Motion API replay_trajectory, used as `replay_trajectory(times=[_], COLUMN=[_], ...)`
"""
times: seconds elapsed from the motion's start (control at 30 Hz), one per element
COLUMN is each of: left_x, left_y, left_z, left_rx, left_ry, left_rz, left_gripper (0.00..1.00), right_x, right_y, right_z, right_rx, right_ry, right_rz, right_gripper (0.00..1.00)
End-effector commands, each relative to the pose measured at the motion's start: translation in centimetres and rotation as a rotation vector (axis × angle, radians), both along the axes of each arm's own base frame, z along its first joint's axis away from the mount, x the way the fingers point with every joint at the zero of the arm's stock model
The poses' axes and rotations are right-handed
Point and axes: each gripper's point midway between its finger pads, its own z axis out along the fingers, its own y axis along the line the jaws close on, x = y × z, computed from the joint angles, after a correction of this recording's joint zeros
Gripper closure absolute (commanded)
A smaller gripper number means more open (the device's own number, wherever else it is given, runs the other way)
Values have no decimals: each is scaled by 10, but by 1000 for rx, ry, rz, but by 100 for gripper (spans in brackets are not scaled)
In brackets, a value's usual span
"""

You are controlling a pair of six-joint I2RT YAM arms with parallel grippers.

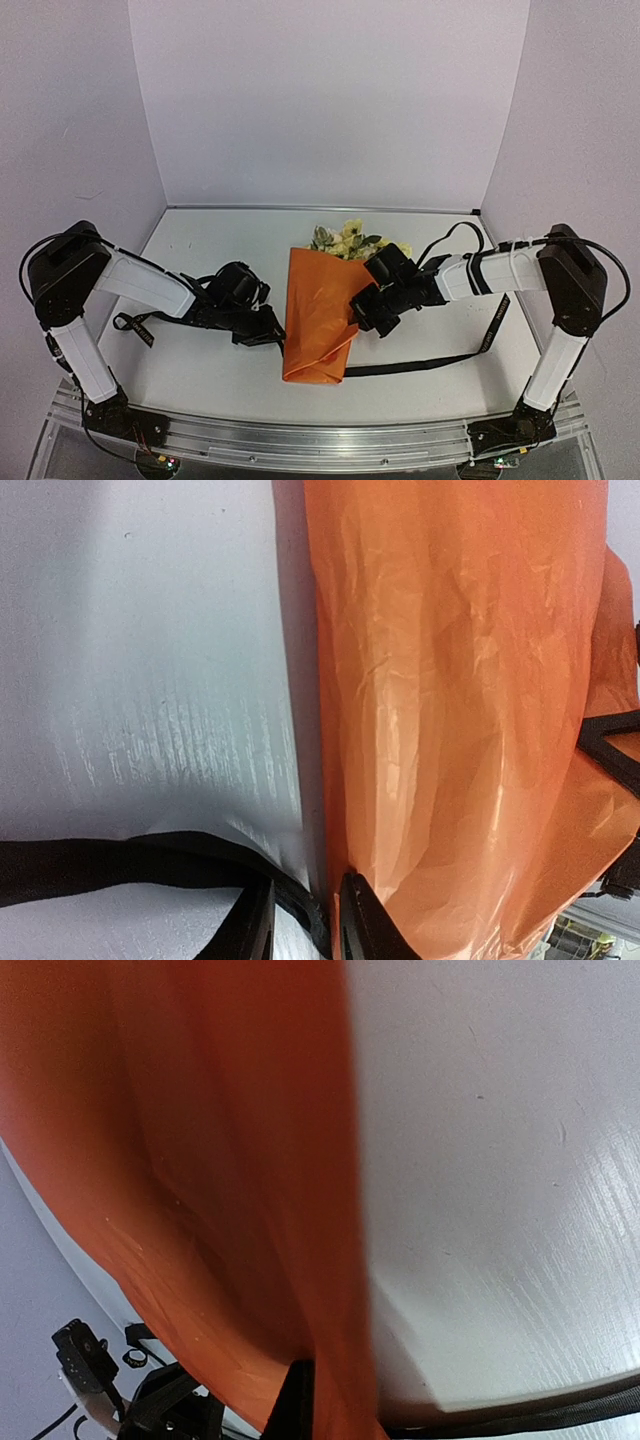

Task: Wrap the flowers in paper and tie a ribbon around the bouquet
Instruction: Place the folded bouquet on the ribbon, then pick up the ribbon at the center of the board.

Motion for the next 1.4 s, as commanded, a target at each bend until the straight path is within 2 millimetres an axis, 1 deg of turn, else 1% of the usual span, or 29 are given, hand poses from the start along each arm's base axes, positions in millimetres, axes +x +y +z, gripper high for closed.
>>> replay_trajectory(times=[0.0,0.03,0.07,0.17,0.3,0.37,0.4,0.5,0.6,0.77,0.83,0.97,1.07,1.17,1.27,1.37], left_x=[-14,-14,-14,-11,-6,-3,-1,6,15,27,28,30,33,37,38,40], left_y=[29,30,31,31,36,41,46,73,106,153,167,190,202,208,222,239], left_z=[-19,-17,-15,-5,16,26,29,33,36,41,42,38,32,26,17,10], left_rx=[96,95,93,80,74,80,88,123,162,231,248,261,248,231,220,217], left_ry=[53,48,44,22,-27,-49,-55,-58,-63,-81,-79,-67,-42,-13,30,57], left_rz=[60,64,66,70,95,119,138,228,331,472,507,570,600,625,698,777], left_gripper=[75,74,74,71,65,63,61,58,54,44,43,42,42,41,38,38], right_x=[-4,-7,-9,-17,-28,-33,-35,-46,-59,-79,-87,-95,-94,-86,-78,-71], right_y=[4,0,-4,-16,-36,-51,-60,-96,-131,-193,-213,-241,-253,-255,-254,-252], right_z=[17,16,15,16,19,27,32,37,33,8,0,-10,-16,-20,-24,-28], right_rx=[16,0,-18,-72,-165,-225,-259,-388,-465,-546,-572,-608,-603,-574,-535,-508], right_ry=[-40,-41,-45,-58,-70,-94,-108,-119,-110,-63,-57,-44,-36,-51,-51,-52], right_rz=[55,66,81,136,208,243,262,288,270,143,101,29,-16,-53,-76,-89], right_gripper=[97,94,88,65,34,24,21,12,11,13,14,15,16,17,17,18])
